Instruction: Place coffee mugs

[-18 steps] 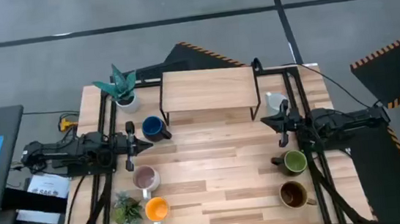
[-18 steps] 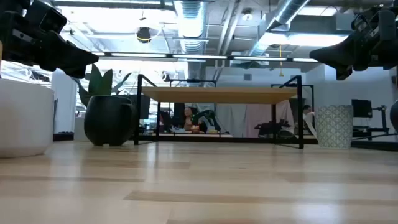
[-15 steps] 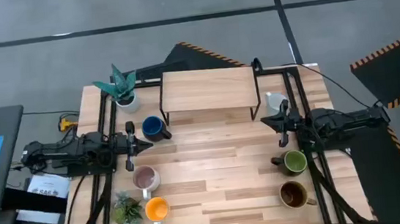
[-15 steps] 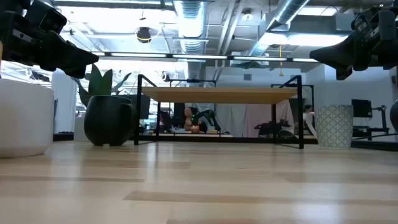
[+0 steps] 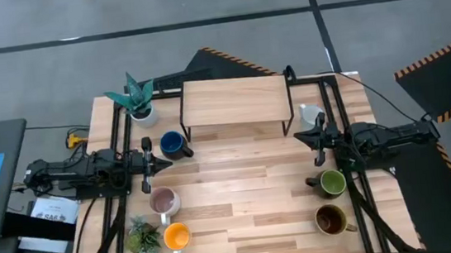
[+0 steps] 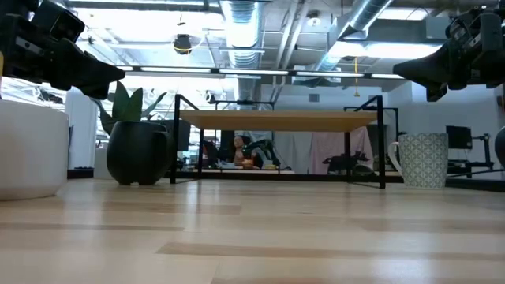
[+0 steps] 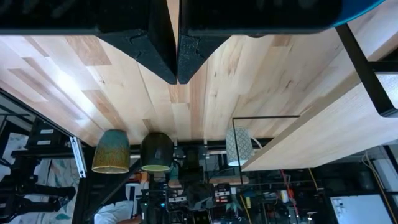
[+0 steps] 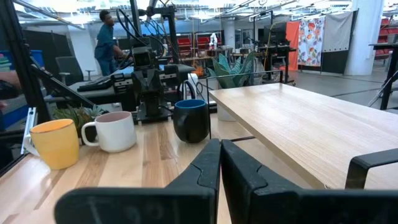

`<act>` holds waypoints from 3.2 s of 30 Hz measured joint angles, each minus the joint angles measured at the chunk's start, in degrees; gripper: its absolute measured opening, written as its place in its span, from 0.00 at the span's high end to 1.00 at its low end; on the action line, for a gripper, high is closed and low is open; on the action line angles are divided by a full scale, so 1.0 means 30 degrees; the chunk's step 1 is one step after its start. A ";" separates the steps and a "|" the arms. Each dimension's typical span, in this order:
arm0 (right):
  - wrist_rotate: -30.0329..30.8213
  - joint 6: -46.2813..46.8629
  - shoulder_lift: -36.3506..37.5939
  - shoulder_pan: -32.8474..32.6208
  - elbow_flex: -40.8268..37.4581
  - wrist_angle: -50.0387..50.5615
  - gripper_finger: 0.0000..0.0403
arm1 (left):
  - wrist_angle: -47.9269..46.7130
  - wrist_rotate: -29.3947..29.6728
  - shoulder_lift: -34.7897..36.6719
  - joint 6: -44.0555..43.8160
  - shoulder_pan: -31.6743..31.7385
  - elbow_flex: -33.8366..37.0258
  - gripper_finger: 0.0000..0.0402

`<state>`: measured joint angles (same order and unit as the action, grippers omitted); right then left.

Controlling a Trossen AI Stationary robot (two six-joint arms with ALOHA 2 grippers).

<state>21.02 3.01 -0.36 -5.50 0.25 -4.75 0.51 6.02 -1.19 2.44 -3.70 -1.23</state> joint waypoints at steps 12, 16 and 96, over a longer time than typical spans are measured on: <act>0.0002 0.0000 0.0002 0.0004 0.0005 0.0000 0.90 | 0.0000 0.0000 0.0002 0.0007 0.0007 0.0000 1.00; 0.0007 0.0000 0.0007 0.0000 0.0000 0.0000 0.90 | 0.0002 0.0001 0.0000 0.0000 0.0007 0.0000 1.00; 0.4285 0.8915 -0.2092 0.0784 0.4554 -0.6822 0.88 | 0.0000 0.0000 0.0000 0.0007 0.0007 0.0000 1.00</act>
<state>33.87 29.75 -6.64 -3.14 13.91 -25.22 0.51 6.02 -1.19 2.46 -3.68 -1.23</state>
